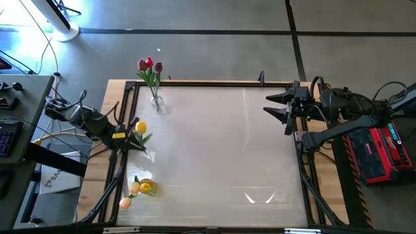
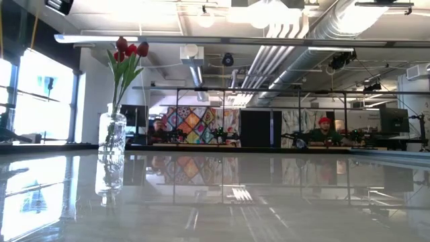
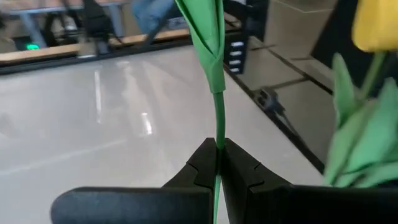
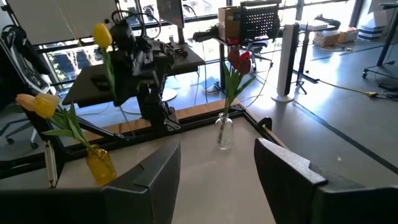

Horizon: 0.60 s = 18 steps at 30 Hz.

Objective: Sort flowers into vase by color
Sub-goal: Put the yellow flower into the yellow vase

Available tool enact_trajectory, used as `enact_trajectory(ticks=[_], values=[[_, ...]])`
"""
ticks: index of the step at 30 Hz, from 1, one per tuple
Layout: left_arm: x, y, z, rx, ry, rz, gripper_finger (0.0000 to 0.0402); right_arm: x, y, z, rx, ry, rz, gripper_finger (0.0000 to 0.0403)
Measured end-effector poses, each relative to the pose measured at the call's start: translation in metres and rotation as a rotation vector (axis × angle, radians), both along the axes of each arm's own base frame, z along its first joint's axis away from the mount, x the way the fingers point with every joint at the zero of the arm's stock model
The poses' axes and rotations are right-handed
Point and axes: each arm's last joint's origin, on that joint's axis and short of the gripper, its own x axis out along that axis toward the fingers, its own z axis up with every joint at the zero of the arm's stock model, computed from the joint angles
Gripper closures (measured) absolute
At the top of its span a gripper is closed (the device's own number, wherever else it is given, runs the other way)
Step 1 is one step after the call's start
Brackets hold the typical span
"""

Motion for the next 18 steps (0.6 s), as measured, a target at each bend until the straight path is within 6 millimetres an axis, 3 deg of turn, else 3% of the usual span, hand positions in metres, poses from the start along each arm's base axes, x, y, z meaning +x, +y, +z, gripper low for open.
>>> enact_trajectory(ticks=[18], values=[[-0.005, -0.02, -0.01, -0.139, -0.027, -0.144, 0.0401, 0.0, 0.0, 0.0, 0.0, 0.0, 0.0, 0.0208]])
